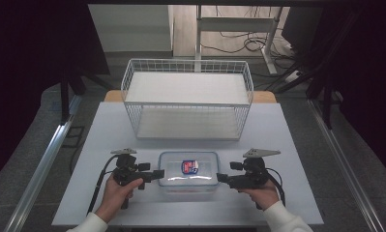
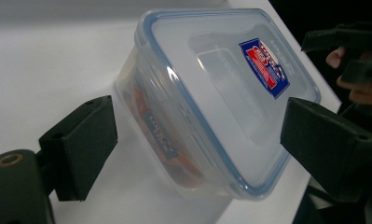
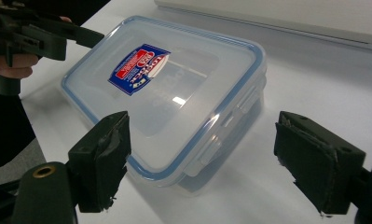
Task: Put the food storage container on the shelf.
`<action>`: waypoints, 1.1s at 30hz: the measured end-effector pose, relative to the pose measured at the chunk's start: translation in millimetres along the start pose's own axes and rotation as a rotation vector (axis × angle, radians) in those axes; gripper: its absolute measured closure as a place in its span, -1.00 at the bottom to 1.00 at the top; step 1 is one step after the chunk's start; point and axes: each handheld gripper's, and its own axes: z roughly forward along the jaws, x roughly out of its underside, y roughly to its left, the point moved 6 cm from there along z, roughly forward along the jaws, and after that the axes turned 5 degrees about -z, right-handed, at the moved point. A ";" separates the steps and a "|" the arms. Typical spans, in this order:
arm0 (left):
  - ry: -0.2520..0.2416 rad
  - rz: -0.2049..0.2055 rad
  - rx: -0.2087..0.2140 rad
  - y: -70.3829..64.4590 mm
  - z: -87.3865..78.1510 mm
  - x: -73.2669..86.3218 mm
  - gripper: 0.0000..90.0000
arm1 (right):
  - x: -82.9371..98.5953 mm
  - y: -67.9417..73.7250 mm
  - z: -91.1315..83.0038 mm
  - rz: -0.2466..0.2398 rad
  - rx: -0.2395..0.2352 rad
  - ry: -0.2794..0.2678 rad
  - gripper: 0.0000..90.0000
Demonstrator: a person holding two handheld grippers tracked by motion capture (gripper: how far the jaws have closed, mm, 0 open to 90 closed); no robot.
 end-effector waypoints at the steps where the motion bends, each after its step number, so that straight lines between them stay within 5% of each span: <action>1: 0.007 -0.017 0.012 1.3 1.9 -0.3 -0.77 | 0.0 -0.1 0.9 0.000 0.000 0.001 -0.58; 8: 0.052 -0.075 0.111 1.7 11.3 4.1 -0.76 | 0.7 -2.4 8.2 0.024 -0.033 0.014 -0.68; 13: 0.070 -0.100 0.141 2.8 16.3 5.6 -0.75 | 0.6 -6.0 17.5 0.114 -0.100 0.021 -0.73; 20: 0.094 -0.099 0.160 1.7 20.9 9.2 -0.72 | 5.9 -9.8 38.1 0.225 -0.184 0.057 -0.73; 28: 0.080 -0.110 0.151 2.6 19.2 9.4 -0.54 | 8.7 -10.5 42.0 0.293 -0.208 0.068 -0.53; 33: 0.058 -0.153 0.176 6.8 15.9 8.3 -0.36 | 10.8 -13.8 41.5 0.364 -0.214 0.078 -0.32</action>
